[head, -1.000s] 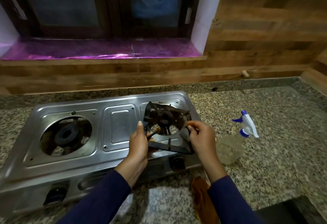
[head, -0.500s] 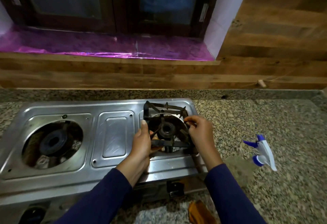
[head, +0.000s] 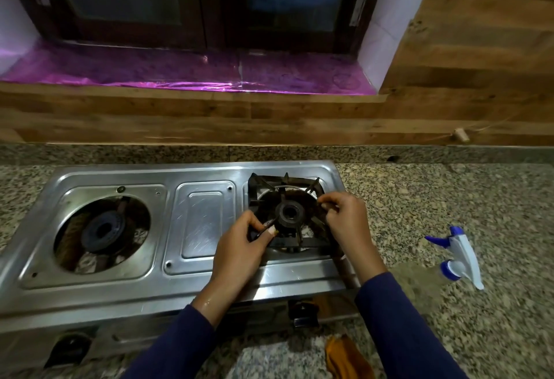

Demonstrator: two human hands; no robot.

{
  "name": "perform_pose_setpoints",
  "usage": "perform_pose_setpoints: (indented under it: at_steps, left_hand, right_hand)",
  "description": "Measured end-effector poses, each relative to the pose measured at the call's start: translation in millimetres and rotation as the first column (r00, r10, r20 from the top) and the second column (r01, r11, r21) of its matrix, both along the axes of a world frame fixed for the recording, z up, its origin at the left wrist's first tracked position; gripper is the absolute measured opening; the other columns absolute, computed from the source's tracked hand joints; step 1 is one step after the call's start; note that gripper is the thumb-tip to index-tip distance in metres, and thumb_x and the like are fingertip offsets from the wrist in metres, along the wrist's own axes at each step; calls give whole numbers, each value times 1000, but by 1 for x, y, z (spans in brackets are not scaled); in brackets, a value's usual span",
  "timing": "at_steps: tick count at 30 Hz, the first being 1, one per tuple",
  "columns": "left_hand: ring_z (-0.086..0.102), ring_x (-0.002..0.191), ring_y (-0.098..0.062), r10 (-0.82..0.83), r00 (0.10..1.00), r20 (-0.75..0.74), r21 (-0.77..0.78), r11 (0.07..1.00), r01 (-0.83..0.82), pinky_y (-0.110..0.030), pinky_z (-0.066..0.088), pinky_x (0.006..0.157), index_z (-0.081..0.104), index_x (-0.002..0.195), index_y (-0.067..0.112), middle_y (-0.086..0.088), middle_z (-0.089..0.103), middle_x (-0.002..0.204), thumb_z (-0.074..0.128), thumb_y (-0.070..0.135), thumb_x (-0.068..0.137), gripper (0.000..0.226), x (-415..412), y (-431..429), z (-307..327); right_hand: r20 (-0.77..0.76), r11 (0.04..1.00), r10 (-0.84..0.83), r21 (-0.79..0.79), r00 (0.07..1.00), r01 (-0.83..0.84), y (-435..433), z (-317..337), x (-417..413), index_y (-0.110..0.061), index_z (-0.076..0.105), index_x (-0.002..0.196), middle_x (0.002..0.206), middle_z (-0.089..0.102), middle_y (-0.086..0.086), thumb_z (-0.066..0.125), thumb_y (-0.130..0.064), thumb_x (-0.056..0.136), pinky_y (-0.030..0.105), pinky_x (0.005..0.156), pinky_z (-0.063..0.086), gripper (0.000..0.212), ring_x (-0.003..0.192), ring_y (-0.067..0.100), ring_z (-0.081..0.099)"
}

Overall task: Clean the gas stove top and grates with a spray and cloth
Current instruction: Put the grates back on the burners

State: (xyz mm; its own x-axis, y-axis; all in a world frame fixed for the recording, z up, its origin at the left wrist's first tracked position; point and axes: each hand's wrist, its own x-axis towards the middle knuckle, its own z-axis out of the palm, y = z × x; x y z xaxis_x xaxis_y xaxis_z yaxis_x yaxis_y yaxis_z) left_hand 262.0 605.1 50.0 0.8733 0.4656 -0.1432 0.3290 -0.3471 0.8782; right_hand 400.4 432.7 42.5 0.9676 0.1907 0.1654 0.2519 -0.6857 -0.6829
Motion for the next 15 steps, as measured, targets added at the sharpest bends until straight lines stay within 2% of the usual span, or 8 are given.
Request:
perform_pose_setpoints:
  at_steps: [3,7,12,15]
  left_hand:
    - [60,84,-14,93,996,0,125,988,-92,-32,42,60,54,75,29,13,64,80,70,48,85,26,-3,-3,-8]
    - [37,110,-12,123,992,38,399,908,-128,-31,29,84,62,70,28,16,50,107,76,48,78,26,-5,-6,-13]
    - [44,114,-19,110,992,67,434,892,-128,-32,25,86,64,69,26,12,58,110,77,47,78,27,-8,-9,-21]
    - [48,114,-19,97,991,88,460,879,-127,-32,25,85,64,69,26,11,62,108,77,46,78,26,-12,-8,-27]
  right_hand:
    - [-4,1000,5,-14,1000,-5,1,-1,-3,-9,78,99,96,75,6,57,18,77,27,84,59,40,86,12,69]
    - [21,999,34,-39,999,-33,0,-1,-5,-7,77,100,99,74,9,57,18,79,29,86,58,38,90,17,69]
    - [41,998,39,-53,998,-37,-1,-2,-8,-7,77,101,101,74,9,58,17,80,27,85,57,37,91,19,69]
    - [68,998,39,-60,997,-35,-1,-7,-12,-7,77,103,102,75,10,57,15,81,35,87,58,37,93,22,70]
